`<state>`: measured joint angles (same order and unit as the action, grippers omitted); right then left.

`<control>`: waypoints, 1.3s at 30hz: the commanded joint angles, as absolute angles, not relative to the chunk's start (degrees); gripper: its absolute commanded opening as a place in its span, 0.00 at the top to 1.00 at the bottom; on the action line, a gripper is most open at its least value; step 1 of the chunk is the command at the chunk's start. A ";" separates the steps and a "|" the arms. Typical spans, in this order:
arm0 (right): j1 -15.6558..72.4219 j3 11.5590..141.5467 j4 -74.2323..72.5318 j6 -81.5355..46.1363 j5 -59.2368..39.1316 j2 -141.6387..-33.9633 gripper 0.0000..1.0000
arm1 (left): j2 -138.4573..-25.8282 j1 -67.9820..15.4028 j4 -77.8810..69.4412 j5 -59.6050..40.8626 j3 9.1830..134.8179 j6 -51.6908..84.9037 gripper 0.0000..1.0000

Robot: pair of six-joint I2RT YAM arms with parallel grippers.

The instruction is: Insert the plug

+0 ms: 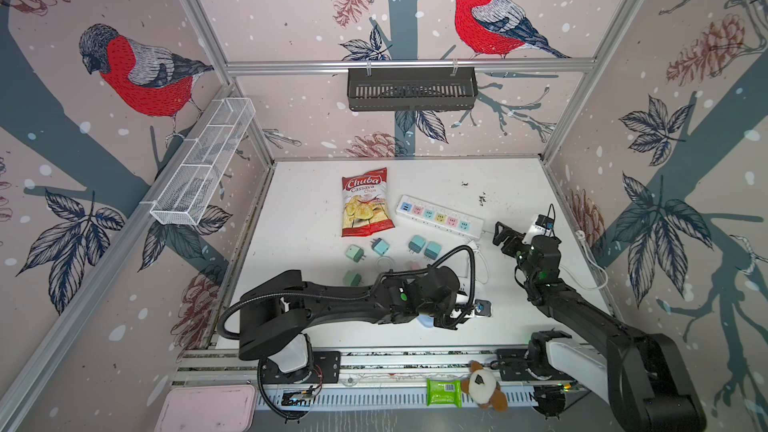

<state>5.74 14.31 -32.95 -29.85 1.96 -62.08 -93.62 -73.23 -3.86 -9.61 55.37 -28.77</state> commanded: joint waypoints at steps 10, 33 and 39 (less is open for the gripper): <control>5.63 17.32 -31.61 -29.75 0.61 -66.07 0.00 | -110.81 -69.80 16.45 -7.04 79.73 -31.44 1.00; 5.89 16.61 -32.26 -29.75 0.79 -65.30 0.00 | -112.08 -70.53 15.84 -14.35 78.14 -31.23 1.00; 6.13 16.61 -32.17 -29.67 0.96 -65.32 0.00 | -112.97 -70.34 15.90 -12.81 78.28 -30.81 1.00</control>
<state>5.87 16.67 -31.33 -29.91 0.91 -65.52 -112.27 -70.39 14.13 -12.97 78.00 -30.39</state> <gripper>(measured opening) 0.996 0.291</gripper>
